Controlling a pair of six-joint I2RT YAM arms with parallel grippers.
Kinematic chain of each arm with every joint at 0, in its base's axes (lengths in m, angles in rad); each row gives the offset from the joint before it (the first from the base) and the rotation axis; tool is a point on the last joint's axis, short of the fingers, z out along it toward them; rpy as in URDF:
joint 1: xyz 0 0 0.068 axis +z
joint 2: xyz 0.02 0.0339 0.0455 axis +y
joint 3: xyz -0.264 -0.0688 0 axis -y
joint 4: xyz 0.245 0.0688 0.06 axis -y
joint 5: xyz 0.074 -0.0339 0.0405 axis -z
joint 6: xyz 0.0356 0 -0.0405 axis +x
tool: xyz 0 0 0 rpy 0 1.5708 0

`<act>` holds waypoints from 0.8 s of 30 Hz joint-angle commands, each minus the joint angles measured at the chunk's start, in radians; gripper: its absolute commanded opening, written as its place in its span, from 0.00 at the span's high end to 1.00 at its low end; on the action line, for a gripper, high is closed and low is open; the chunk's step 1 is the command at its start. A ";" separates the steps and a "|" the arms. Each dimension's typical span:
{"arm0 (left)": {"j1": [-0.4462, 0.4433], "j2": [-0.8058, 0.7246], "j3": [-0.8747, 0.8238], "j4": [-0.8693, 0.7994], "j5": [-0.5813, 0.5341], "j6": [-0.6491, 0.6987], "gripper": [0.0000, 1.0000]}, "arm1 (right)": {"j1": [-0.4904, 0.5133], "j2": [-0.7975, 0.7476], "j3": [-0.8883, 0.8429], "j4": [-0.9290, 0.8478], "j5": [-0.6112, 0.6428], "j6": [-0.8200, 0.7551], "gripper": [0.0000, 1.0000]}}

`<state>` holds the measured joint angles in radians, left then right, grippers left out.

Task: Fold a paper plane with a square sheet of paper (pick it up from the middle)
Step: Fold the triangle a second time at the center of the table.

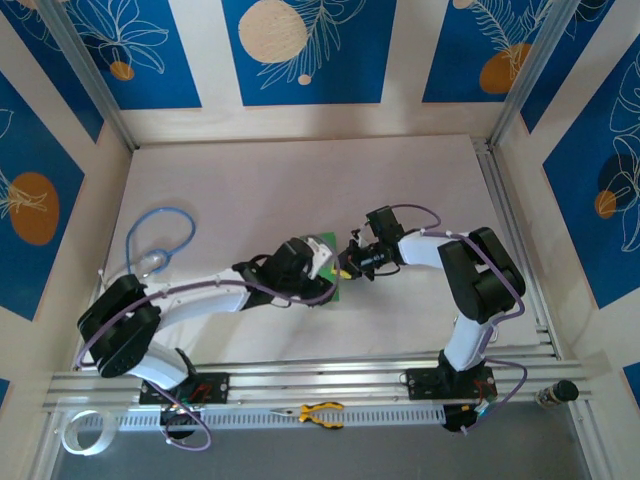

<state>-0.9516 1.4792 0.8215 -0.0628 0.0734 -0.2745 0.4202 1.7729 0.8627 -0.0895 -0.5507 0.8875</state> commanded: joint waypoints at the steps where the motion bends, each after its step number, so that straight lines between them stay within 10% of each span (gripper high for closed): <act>1: -0.077 0.003 0.002 -0.010 -0.164 0.172 0.50 | -0.006 -0.020 0.027 -0.068 -0.029 -0.008 0.92; 12: -0.206 0.144 0.072 -0.024 -0.462 0.236 0.44 | -0.009 -0.014 0.013 -0.044 -0.041 0.011 0.92; 24: -0.207 0.192 0.102 -0.012 -0.506 0.238 0.57 | -0.015 -0.014 0.012 -0.043 -0.044 0.012 0.92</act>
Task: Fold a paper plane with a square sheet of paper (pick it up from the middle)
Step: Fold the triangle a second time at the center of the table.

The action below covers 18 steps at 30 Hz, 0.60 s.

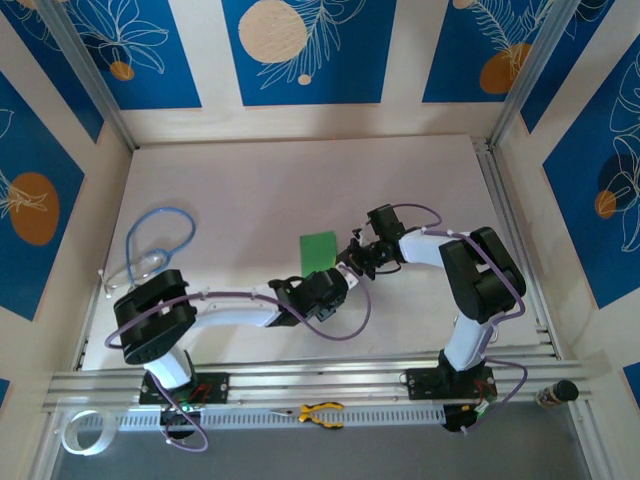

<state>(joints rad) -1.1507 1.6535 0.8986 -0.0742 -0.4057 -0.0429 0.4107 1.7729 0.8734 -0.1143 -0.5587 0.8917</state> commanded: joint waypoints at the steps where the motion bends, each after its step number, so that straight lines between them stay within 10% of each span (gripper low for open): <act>1: -0.007 0.016 0.022 -0.001 -0.025 0.003 0.60 | -0.006 -0.014 0.000 -0.019 -0.036 0.006 0.92; 18: -0.007 0.014 0.035 -0.022 -0.027 -0.005 0.99 | -0.009 -0.031 -0.020 -0.008 -0.022 0.005 0.91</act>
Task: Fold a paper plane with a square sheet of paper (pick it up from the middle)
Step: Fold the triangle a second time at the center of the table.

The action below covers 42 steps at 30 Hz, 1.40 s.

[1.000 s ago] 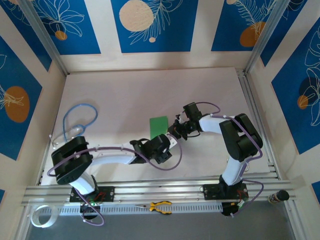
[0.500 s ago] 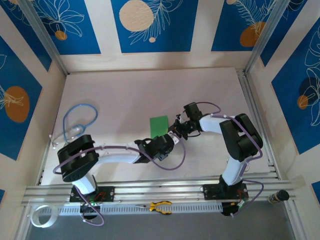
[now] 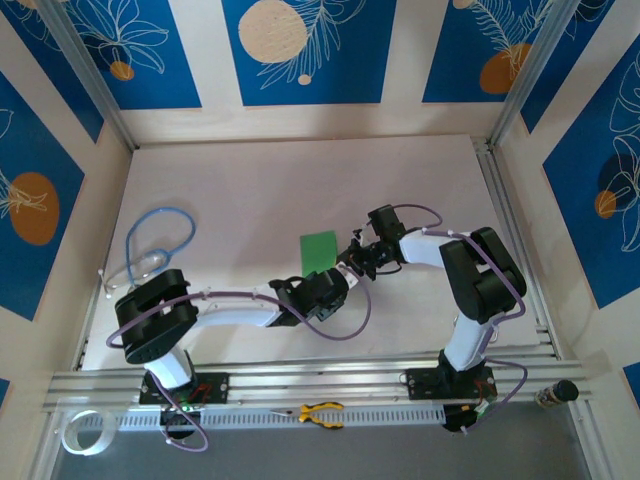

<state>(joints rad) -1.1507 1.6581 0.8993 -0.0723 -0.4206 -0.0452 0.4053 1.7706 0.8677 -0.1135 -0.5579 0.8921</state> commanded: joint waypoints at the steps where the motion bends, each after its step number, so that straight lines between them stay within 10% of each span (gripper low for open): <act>1: -0.006 0.012 0.034 -0.024 -0.013 -0.005 1.00 | -0.005 -0.030 -0.014 -0.009 -0.023 0.003 0.91; 42: 0.091 -0.036 0.030 -0.020 0.206 -0.101 1.00 | -0.028 -0.195 -0.130 -0.017 0.191 -0.001 0.57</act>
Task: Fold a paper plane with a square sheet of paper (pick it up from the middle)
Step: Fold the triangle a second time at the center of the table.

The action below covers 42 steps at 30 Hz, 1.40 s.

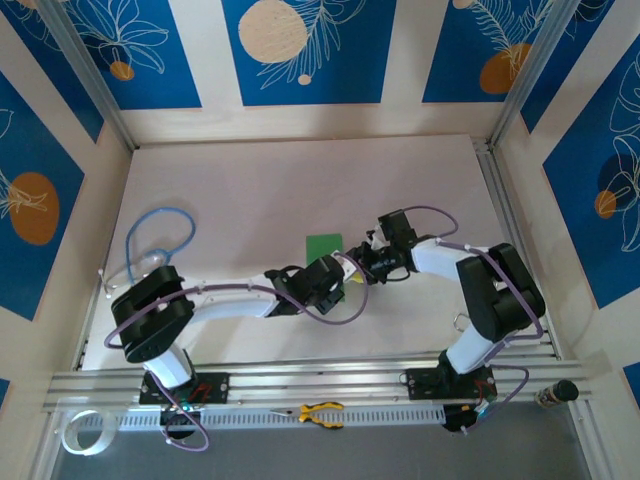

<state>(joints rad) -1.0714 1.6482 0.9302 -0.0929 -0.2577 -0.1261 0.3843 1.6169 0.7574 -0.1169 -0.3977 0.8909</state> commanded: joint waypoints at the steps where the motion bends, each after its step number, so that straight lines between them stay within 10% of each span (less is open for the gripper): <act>1: 0.014 -0.027 0.000 -0.001 0.051 -0.022 1.00 | -0.009 -0.056 -0.028 -0.011 0.042 0.003 0.55; 12: 0.071 -0.033 0.007 0.014 0.241 -0.076 1.00 | -0.018 -0.251 -0.123 0.012 0.207 -0.002 0.55; 19: 0.129 -0.036 0.004 0.040 0.393 -0.133 1.00 | 0.138 -0.439 -0.270 0.197 0.524 -0.211 0.55; 29: 0.197 -0.020 -0.012 0.111 0.554 -0.224 1.00 | 0.120 -0.513 -0.355 0.195 0.362 -0.125 0.62; 42: 0.235 0.004 -0.033 0.148 0.603 -0.287 1.00 | 0.184 -0.340 -0.344 0.291 0.219 -0.123 0.99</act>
<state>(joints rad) -0.8463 1.6428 0.9085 0.0330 0.3153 -0.3950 0.5507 1.2400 0.3908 0.1490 -0.1356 0.7681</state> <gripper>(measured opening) 0.063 0.058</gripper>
